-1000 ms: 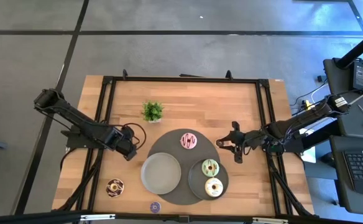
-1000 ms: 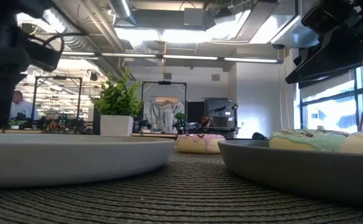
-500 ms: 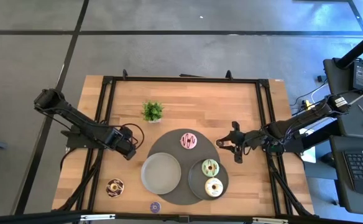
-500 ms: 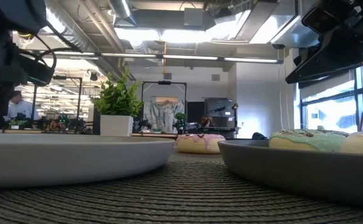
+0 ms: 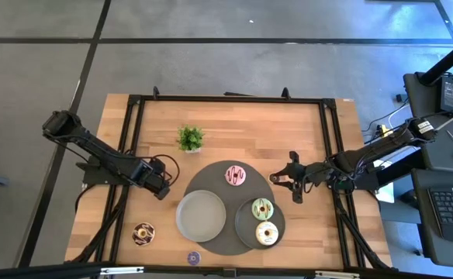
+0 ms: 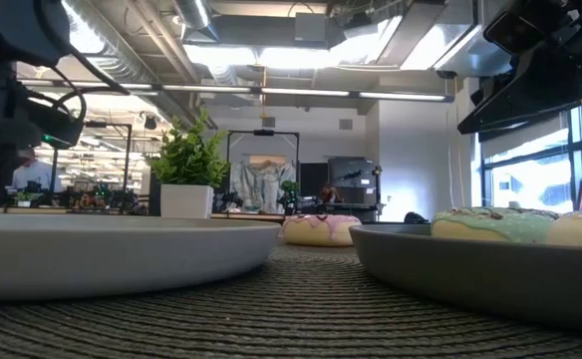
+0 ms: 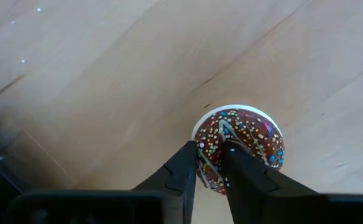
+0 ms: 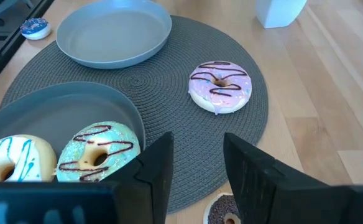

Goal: Pick & Place donuts
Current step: Put the small brown donut on the light grey plate

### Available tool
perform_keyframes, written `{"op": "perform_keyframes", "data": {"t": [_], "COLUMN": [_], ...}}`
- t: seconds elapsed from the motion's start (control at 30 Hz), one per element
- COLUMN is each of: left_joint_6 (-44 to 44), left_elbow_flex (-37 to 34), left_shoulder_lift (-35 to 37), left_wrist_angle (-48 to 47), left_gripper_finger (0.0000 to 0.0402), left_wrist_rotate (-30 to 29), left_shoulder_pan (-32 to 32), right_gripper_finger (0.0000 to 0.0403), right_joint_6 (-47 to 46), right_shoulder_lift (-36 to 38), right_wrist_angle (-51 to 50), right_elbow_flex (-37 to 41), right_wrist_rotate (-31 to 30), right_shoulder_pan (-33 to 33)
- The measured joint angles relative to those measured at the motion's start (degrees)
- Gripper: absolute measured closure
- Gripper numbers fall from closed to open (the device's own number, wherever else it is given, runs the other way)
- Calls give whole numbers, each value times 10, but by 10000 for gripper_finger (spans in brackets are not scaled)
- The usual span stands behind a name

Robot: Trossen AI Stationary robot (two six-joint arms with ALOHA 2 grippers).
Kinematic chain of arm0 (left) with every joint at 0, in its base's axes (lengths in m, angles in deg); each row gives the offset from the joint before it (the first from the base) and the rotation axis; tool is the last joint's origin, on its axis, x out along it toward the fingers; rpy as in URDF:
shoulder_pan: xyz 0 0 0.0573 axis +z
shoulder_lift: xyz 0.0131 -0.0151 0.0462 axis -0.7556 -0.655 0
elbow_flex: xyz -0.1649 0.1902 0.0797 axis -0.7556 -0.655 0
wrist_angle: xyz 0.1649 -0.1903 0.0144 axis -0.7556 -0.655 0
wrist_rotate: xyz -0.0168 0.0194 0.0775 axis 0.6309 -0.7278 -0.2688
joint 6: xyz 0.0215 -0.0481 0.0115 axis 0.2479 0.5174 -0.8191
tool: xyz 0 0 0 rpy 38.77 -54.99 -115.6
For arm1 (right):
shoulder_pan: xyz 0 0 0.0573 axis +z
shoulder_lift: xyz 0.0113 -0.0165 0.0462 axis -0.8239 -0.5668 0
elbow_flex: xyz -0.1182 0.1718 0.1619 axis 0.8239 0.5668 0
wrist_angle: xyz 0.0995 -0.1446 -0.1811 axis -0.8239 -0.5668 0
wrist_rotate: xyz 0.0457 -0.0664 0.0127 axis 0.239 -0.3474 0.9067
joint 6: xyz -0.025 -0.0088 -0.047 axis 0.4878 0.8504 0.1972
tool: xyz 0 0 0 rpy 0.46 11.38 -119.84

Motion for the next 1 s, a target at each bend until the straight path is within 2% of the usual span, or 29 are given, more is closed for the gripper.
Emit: {"op": "perform_keyframes", "data": {"t": [0.2,0.43,0.63,0.77,0.9,1.0], "left_joint_6": [-24,-77,-190,-253,-263,-259], "left_elbow_flex": [28,103,120,120,120,120], "left_shoulder_lift": [0,0,-14,-67,-123,-156], "left_wrist_angle": [-2,18,212,317,362,376], "left_gripper_finger": [365,374,380,388,389,389], "left_wrist_rotate": [11,-35,-56,-31,11,20], "left_shoulder_pan": [0,0,-1,0,1,-1], "right_gripper_finger": [260,260,260,260,260,260], "right_joint_6": [0,12,12,12,11,11], "right_shoulder_lift": [0,0,0,0,0,0], "right_wrist_angle": [0,0,0,0,2,3], "right_elbow_flex": [0,0,0,0,0,0], "right_wrist_rotate": [0,0,0,0,0,0], "right_shoulder_pan": [0,0,0,0,0,0]}}
